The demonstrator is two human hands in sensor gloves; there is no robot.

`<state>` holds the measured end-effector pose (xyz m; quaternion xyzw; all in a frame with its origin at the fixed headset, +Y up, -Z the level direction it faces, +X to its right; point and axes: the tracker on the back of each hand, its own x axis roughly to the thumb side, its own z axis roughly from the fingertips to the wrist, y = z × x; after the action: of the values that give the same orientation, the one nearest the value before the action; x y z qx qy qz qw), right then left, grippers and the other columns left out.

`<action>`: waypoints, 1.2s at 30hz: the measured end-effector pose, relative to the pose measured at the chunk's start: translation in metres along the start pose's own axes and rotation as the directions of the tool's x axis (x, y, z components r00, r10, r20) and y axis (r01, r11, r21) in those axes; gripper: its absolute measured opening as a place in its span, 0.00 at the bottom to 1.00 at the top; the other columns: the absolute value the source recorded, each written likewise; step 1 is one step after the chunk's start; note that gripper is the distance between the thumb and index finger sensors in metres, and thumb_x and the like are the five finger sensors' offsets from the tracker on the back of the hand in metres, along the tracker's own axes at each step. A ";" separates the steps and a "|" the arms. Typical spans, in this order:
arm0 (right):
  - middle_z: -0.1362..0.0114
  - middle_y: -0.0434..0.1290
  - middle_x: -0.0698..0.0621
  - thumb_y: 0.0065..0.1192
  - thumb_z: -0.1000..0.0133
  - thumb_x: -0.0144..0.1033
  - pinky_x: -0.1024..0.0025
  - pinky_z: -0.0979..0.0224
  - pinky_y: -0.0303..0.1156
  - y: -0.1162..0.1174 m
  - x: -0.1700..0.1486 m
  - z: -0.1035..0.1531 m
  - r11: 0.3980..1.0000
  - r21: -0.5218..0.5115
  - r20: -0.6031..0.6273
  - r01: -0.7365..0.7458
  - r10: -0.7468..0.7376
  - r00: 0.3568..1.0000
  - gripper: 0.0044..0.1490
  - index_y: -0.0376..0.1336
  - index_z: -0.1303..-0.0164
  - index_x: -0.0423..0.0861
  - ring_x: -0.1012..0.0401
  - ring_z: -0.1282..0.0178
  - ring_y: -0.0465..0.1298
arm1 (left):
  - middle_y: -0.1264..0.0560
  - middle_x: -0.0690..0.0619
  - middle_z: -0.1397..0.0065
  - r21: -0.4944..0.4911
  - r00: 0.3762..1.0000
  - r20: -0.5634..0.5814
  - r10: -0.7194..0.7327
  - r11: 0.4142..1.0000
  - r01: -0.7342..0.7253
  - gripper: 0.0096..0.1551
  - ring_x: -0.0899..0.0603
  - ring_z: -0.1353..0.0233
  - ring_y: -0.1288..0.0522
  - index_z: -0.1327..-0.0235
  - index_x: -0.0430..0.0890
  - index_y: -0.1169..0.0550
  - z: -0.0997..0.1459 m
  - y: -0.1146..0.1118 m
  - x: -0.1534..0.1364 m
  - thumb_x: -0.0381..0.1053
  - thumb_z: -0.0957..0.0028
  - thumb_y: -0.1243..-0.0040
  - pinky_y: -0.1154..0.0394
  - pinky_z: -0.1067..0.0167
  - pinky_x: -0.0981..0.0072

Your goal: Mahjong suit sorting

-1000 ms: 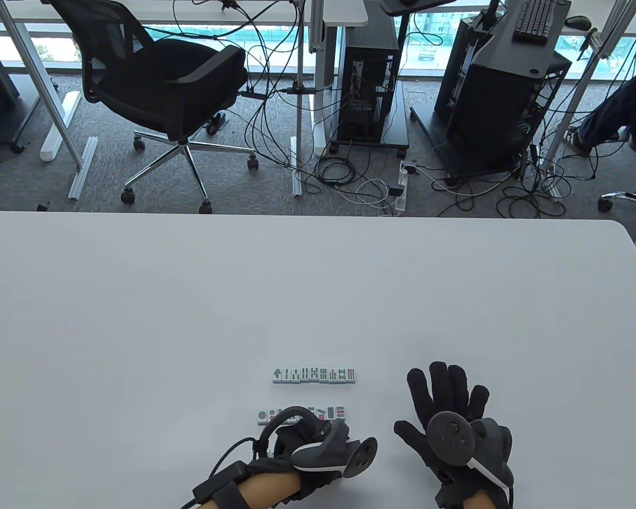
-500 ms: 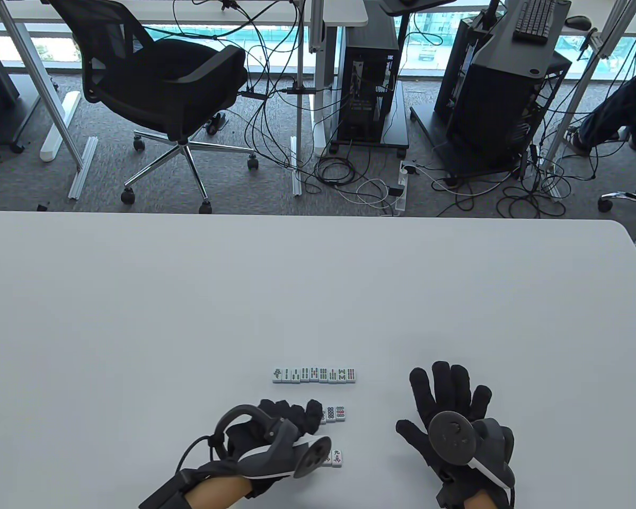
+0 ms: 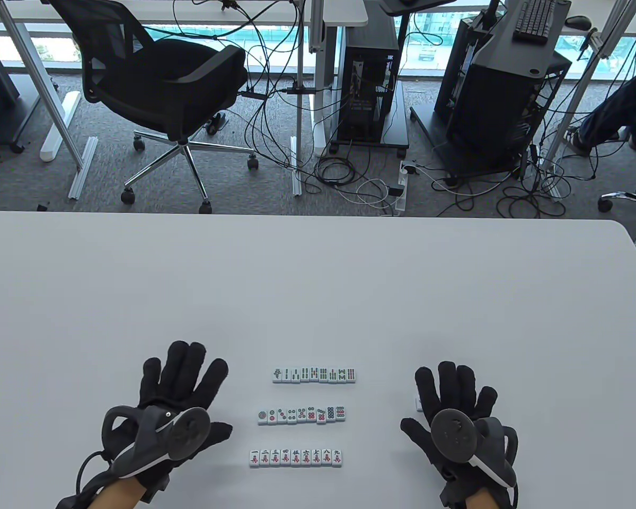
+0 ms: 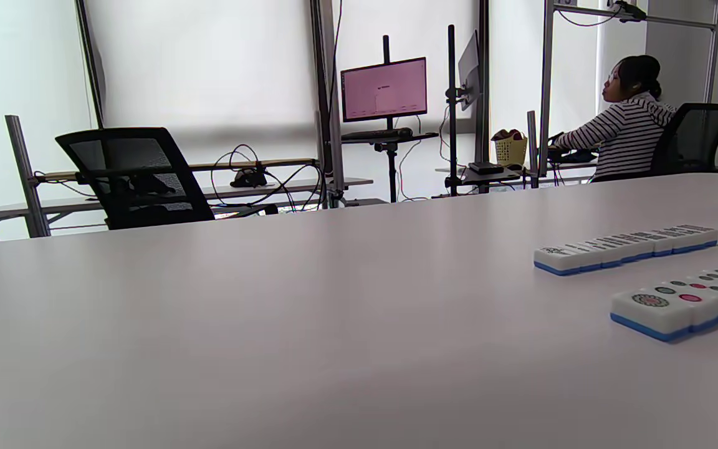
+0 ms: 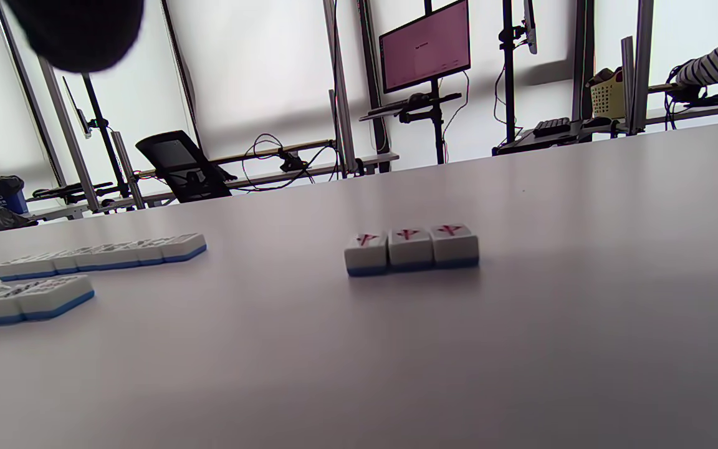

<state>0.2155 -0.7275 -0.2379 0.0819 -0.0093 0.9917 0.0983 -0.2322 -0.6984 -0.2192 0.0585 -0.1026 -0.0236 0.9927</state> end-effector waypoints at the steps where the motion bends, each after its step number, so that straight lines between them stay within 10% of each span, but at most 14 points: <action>1: 0.15 0.29 0.43 0.51 0.48 0.64 0.25 0.25 0.32 0.000 0.000 0.000 1.000 -0.001 -0.004 -0.001 0.001 1.000 0.55 0.29 0.22 0.58 0.39 0.18 0.29 | 0.73 0.58 0.18 0.014 1.000 -0.015 0.012 1.000 -0.012 0.60 0.42 0.14 0.74 0.25 0.65 0.59 0.002 -0.002 -0.006 0.83 0.69 0.54 0.67 0.21 0.34; 12: 0.15 0.28 0.43 0.56 0.50 0.62 0.25 0.23 0.35 -0.010 -0.010 0.000 0.999 -0.051 -0.041 0.000 -0.002 0.999 0.59 0.28 0.22 0.58 0.39 0.17 0.31 | 0.77 0.60 0.20 -0.002 0.995 -0.094 0.010 1.000 -0.011 0.60 0.45 0.16 0.79 0.26 0.67 0.61 0.001 -0.026 -0.033 0.83 0.69 0.55 0.72 0.22 0.35; 20: 0.14 0.48 0.40 0.66 0.54 0.59 0.42 0.26 0.66 -0.058 -0.009 -0.009 0.942 -0.242 -0.094 -0.233 0.216 0.972 0.61 0.36 0.19 0.55 0.42 0.21 0.60 | 0.77 0.60 0.21 0.057 0.992 -0.118 0.042 0.998 -0.035 0.60 0.45 0.16 0.79 0.26 0.67 0.61 0.015 -0.016 -0.040 0.83 0.69 0.55 0.72 0.23 0.35; 26: 0.29 0.71 0.46 0.68 0.55 0.56 0.68 0.56 0.80 -0.067 -0.004 -0.039 0.922 -0.052 -0.083 -0.384 0.379 0.922 0.59 0.42 0.20 0.52 0.55 0.53 0.80 | 0.75 0.60 0.19 0.083 0.985 -0.131 0.111 0.992 -0.100 0.59 0.44 0.15 0.77 0.26 0.66 0.60 0.019 -0.015 -0.049 0.83 0.68 0.54 0.71 0.22 0.35; 36: 0.61 0.81 0.54 0.70 0.56 0.50 0.77 0.76 0.77 0.012 0.004 -0.069 0.827 0.278 0.087 -0.490 0.486 0.870 0.49 0.53 0.26 0.50 0.65 0.79 0.78 | 0.75 0.60 0.19 0.100 0.978 -0.132 0.161 0.984 -0.149 0.59 0.44 0.16 0.77 0.25 0.66 0.59 0.020 -0.012 -0.054 0.82 0.68 0.54 0.70 0.22 0.35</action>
<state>0.1980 -0.7360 -0.3053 0.0968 0.1154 0.9737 -0.1712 -0.2893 -0.7095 -0.2122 0.0961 -0.0380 0.0627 0.9927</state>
